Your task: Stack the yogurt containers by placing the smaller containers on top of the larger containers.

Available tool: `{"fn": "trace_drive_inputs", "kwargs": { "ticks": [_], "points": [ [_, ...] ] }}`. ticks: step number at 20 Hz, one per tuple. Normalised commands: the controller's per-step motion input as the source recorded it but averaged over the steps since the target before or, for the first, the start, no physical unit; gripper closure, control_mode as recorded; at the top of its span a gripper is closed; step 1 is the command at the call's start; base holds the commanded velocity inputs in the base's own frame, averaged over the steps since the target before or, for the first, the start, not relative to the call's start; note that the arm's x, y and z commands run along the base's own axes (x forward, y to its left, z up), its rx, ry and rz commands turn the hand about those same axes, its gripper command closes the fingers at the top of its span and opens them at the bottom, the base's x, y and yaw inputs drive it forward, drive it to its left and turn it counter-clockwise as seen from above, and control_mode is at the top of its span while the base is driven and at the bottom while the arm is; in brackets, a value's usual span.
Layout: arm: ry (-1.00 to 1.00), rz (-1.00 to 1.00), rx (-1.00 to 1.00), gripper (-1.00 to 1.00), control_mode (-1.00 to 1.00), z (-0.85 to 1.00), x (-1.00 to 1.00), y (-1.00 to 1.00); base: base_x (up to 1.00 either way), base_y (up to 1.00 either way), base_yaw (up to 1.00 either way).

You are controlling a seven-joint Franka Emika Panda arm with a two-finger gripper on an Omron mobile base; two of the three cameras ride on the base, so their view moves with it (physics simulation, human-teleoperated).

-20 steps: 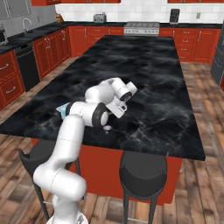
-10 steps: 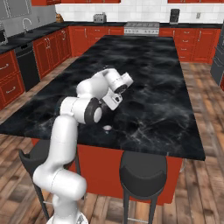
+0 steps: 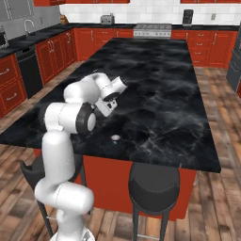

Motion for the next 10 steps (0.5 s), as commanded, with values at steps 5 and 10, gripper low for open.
{"fn": "trace_drive_inputs", "kwargs": {
  "ticks": [5, 10],
  "points": [
    [-0.03, -0.14, -0.03, 1.00, -1.00, 0.08, -0.03, 0.63, 0.00, 0.00, 0.00],
    [-0.05, -0.12, -0.01, 1.00, -1.00, 0.03, 0.00, 0.38, 0.00, 0.00, 0.00]
  ]
}}
